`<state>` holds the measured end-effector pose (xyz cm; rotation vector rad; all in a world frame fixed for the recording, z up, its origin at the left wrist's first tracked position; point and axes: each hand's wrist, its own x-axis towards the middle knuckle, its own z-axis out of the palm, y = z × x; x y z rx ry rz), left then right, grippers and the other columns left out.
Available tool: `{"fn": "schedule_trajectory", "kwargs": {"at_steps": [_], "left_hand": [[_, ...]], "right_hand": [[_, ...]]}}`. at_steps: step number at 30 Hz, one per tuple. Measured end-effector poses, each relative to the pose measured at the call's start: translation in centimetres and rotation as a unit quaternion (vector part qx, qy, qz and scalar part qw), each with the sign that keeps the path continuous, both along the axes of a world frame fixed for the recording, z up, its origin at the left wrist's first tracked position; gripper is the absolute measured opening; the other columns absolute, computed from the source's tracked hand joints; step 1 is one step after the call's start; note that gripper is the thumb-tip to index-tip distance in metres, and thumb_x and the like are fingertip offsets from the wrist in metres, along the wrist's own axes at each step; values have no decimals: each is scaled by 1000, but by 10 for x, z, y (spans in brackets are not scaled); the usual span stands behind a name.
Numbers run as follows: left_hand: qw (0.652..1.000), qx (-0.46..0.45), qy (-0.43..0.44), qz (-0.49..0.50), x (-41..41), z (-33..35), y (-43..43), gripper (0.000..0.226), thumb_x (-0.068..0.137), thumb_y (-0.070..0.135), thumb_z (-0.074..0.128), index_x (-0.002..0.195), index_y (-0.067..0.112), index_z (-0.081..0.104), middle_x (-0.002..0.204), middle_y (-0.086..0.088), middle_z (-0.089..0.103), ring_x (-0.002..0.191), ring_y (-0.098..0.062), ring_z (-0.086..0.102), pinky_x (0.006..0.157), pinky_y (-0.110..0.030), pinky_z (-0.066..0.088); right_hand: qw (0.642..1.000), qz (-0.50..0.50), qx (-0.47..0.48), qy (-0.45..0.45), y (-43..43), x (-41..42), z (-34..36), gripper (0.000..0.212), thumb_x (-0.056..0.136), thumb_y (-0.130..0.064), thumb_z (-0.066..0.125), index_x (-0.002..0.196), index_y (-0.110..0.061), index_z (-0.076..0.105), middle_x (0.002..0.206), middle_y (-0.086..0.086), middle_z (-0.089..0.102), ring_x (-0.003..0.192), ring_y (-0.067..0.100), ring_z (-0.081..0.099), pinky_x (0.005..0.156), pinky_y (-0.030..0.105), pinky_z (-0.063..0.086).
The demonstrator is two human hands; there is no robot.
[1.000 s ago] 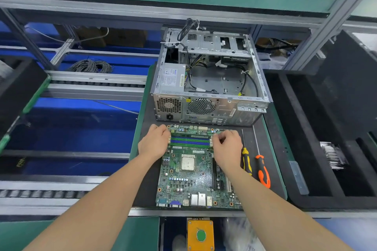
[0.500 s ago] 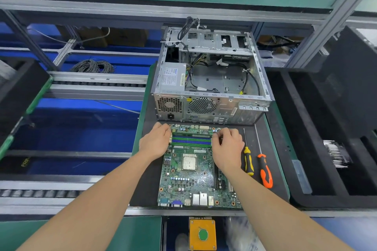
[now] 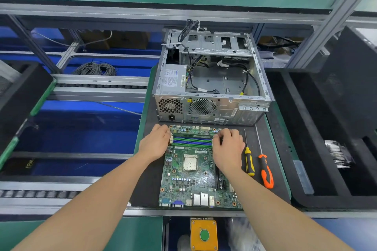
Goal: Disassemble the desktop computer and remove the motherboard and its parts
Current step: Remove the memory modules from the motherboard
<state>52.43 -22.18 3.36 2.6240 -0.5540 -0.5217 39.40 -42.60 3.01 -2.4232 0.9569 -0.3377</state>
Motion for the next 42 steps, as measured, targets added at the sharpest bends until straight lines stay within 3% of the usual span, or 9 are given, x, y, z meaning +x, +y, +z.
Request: {"fn": "schedule_trajectory", "kwargs": {"at_steps": [7,9,15,22,26,30,36,40,42], "left_hand": [[991,-101,-60,65,-14,-1,1,17,109,39,37,107,40,54,113,18,53,86,-8,60,71,-34,46],[982,-141,-122,16,-20,1,2,21,109,36,41,112,44,61,112,20,53,83,-4,58,68,-31,45],[966,-68,-184,-169,-12,12,-17,24,99,34,66,121,25,71,113,6,68,106,-20,60,93,-41,45],[966,-140,-207,-69,-14,23,-30,9,101,15,64,108,19,69,104,6,64,91,-18,65,70,-34,50],[948,-311,-66,12,-16,44,-29,23,94,21,74,100,40,63,91,16,70,83,-1,67,72,-12,50],[885,-457,73,60,-21,64,-42,23,90,26,80,109,33,67,88,2,78,79,-19,78,77,-28,61],[798,-566,186,95,-56,90,-113,30,87,24,82,112,15,68,90,-13,79,79,-27,77,82,-38,62],[816,-554,165,34,-83,114,-177,22,87,20,79,108,21,73,85,-4,79,85,-21,76,81,-36,62],[824,-543,161,20,-96,123,-210,18,90,17,78,107,22,74,83,-2,78,86,-21,77,79,-39,64]], "right_hand": [[998,13,37,-48,-2,-2,2,12,102,-28,53,103,-24,63,111,-1,55,106,25,47,89,40,32],[995,74,5,-68,-4,-3,5,14,101,-29,53,110,-27,63,114,-6,56,109,21,46,90,38,32],[956,269,-111,36,2,17,16,27,96,-41,66,118,-27,71,108,-6,65,106,20,54,93,39,41],[974,221,-41,-12,6,30,39,10,102,-24,60,106,-17,67,99,-1,65,91,24,61,74,37,49],[975,210,52,-55,-5,19,58,15,101,-25,62,111,-18,72,96,-1,71,90,19,65,80,36,51],[953,190,218,-91,-25,-4,77,13,101,-19,61,98,-18,74,79,0,74,66,11,73,68,41,61],[918,151,323,-173,-67,-45,102,13,101,-14,63,103,-5,73,89,13,76,74,27,76,67,29,58],[918,128,312,-210,-109,-78,111,16,100,-21,66,103,-7,73,87,8,76,77,9,70,69,19,51],[920,120,309,-207,-135,-92,114,17,99,-25,68,106,-10,72,90,6,76,82,10,69,76,26,52]]}}
